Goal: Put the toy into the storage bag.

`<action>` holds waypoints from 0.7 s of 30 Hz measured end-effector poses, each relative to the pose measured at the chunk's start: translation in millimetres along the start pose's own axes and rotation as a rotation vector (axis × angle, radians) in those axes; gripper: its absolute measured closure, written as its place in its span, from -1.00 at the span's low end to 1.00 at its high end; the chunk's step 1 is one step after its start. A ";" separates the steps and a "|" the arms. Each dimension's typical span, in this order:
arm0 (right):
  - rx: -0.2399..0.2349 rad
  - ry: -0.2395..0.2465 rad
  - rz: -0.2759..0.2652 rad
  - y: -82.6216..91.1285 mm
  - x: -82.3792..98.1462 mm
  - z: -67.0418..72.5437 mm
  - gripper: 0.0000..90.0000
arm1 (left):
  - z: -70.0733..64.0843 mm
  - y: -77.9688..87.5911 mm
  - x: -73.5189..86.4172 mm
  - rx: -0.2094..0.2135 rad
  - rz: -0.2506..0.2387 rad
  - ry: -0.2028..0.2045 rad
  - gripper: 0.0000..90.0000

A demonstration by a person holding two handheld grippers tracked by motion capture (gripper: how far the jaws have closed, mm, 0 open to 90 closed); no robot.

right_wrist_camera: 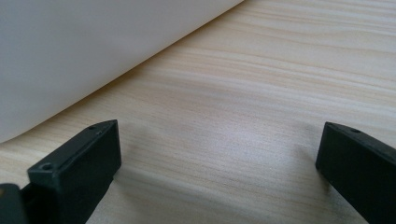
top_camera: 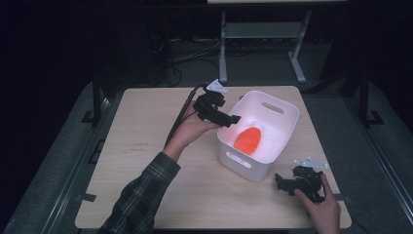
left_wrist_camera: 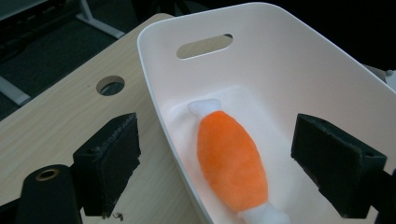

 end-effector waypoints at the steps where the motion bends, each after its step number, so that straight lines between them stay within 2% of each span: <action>1: 0.000 0.000 0.000 0.0 0.0 0.0 -1.00 | 0.2 1.3 2.2 -0.002 -0.001 0.000 -0.67; 8: 0.000 -0.001 0.000 0.0 0.0 0.1 -1.00 | -0.7 8.6 13.0 -0.005 -0.006 -0.007 -0.67; 21: -0.001 0.004 -0.001 0.2 0.6 -0.2 -1.00 | -1.4 29.8 44.7 -0.021 -0.026 -0.016 -0.67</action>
Point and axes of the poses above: each handheld gripper's, and its own axes: y roughly backward along the jaws, x roughly out of its underside, z roughly to its left, the point moved 5 cm from there along -y, roughly forward along the jaws, and after that the axes turned 14 degrees about z, right-handed, at the moved point
